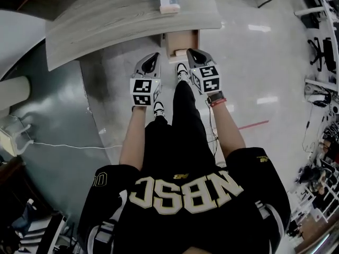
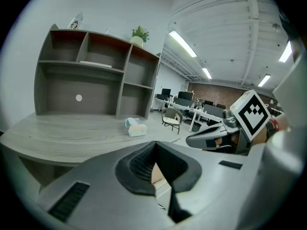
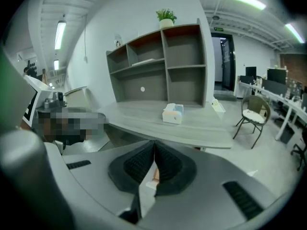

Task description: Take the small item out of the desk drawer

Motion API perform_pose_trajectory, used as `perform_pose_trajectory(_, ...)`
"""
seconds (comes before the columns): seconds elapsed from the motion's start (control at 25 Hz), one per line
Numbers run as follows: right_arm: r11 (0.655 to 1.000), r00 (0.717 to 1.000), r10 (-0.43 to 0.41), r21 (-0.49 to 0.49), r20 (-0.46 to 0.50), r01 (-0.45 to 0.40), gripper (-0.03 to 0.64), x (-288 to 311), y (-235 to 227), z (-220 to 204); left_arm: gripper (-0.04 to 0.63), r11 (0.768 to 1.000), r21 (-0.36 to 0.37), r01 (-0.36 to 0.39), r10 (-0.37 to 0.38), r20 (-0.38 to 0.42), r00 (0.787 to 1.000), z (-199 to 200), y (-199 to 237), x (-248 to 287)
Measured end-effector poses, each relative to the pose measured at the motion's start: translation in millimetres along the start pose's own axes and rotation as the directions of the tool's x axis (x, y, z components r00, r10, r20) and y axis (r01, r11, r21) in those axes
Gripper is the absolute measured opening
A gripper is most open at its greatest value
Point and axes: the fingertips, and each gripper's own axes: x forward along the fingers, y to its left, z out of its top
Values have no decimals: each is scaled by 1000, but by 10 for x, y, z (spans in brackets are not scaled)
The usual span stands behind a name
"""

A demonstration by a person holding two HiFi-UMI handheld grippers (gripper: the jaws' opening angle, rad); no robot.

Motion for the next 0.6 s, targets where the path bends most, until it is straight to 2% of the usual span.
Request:
perform_pose_trajectory(0.12, 998, 998, 41, -48, -50, -44, 14, 220, 0, -131, 12, 1000, 1, 13, -13, -30, 999, -144, 0, 155)
perform_pose_trajectory(0.28, 984, 984, 97, -132, -150, -117, 23, 448, 21, -468, 12, 999, -39, 19, -21, -66, 998, -360, -29, 311)
perform_pose_trajectory(0.44, 961, 957, 146, -195, -251, -198, 28, 644, 34, -779, 12, 997, -78, -8, 1, -88, 996, -519, 77, 437)
perform_pose_trajectory(0.6, 931, 924, 178, -245, -339, -270, 28, 792, 15, -1070, 12, 985, -168, -46, 30, -94, 995, -592, 171, 516)
